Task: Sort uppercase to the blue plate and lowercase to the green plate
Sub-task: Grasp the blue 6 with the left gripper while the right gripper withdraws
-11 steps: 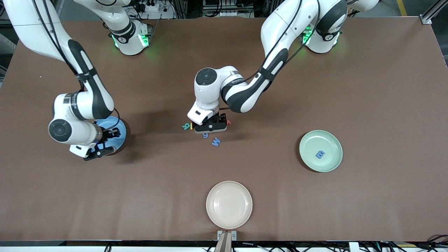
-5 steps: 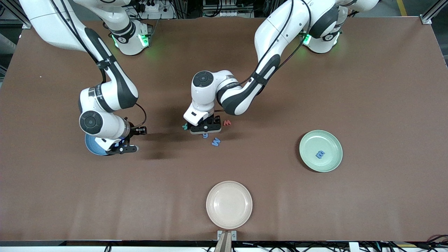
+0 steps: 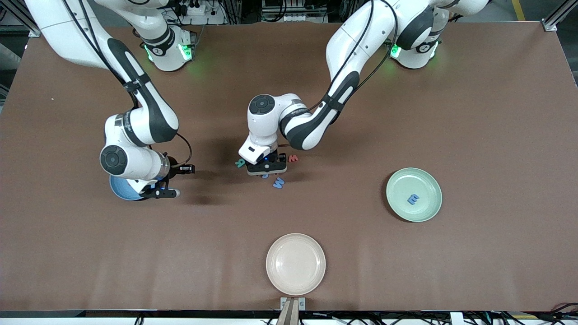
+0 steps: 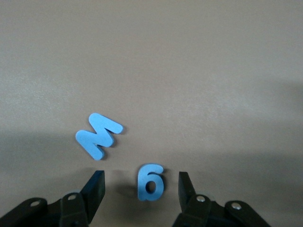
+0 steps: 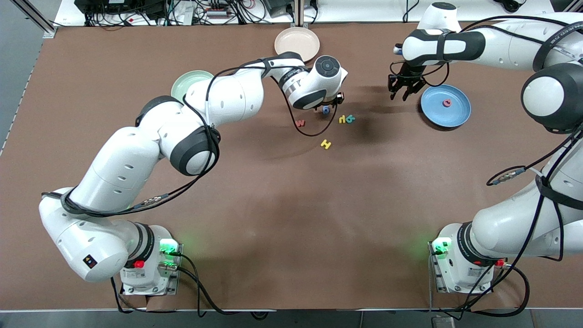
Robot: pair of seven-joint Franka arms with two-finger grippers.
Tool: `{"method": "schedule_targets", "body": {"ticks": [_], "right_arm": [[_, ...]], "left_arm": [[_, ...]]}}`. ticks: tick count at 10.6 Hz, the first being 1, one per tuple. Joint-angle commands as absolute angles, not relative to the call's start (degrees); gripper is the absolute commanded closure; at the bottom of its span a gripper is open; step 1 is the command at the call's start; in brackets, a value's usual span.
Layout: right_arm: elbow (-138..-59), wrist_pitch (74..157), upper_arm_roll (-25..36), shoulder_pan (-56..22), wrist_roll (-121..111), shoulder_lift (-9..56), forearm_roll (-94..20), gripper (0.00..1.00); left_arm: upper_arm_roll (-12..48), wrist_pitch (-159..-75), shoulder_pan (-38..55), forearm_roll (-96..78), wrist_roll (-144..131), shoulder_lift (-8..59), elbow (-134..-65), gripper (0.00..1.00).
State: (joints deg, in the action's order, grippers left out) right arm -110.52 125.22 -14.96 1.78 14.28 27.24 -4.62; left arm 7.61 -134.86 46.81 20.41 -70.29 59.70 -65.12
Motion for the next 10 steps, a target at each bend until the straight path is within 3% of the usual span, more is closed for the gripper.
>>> {"method": "schedule_targets", "body": {"ticks": [1, 6, 10], "right_arm": [[-110.6, 125.9, -15.4, 0.3, 23.2, 27.5, -7.2, 0.54], [-111.8, 129.0, -15.6, -2.8, 41.0, 27.9, -7.3, 0.53], [-116.6, 135.6, -17.3, -3.0, 47.6, 27.6, -11.4, 0.52]], "left_arm": [[4.9, -135.1, 48.9, 19.7, -70.2, 61.2, -63.2, 0.33], [3.3, -136.0, 50.9, 19.7, -70.1, 61.5, -63.1, 0.36], [3.0, -136.1, 50.9, 19.7, -69.8, 62.0, -63.2, 0.47]]}}
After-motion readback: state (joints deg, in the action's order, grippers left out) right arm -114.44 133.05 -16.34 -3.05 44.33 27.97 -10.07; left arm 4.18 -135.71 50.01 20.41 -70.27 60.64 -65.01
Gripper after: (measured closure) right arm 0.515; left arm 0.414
